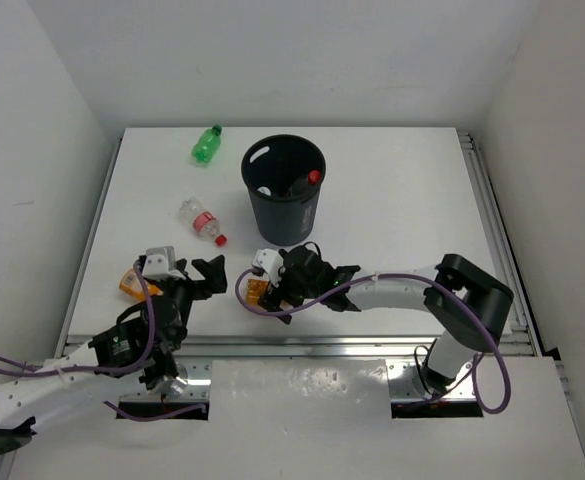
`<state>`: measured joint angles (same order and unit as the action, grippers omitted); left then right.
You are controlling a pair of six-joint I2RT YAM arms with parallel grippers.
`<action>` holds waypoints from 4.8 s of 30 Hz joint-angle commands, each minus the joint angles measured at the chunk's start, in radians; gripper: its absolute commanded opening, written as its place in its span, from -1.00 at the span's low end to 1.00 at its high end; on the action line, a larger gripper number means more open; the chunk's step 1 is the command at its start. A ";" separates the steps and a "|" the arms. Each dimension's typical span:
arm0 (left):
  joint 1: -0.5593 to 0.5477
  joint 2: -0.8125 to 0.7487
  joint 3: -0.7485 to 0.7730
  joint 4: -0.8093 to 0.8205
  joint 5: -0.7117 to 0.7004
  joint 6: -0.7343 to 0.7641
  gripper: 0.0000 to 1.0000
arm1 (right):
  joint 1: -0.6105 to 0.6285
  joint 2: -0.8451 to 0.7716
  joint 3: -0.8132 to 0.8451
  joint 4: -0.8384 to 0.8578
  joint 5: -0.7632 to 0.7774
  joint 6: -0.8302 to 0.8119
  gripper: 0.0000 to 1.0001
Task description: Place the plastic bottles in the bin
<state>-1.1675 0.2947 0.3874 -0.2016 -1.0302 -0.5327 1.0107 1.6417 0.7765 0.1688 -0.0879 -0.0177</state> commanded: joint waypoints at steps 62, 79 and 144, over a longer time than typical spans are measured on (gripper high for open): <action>-0.008 0.053 -0.002 0.001 -0.059 -0.036 0.99 | -0.354 0.139 0.920 -0.239 0.206 -0.060 0.11; 0.015 0.286 0.235 -0.375 -0.281 -0.507 0.99 | -0.308 -0.440 0.549 -0.278 0.243 0.111 0.90; 1.065 0.960 0.134 -0.202 0.211 -0.728 -0.20 | -0.162 -1.246 -0.519 -0.038 0.267 0.421 0.96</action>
<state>-0.1093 1.2850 0.5308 -0.4438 -0.8116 -1.2652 0.8467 0.4061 0.2634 0.0772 0.1596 0.4042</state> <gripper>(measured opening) 0.692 0.981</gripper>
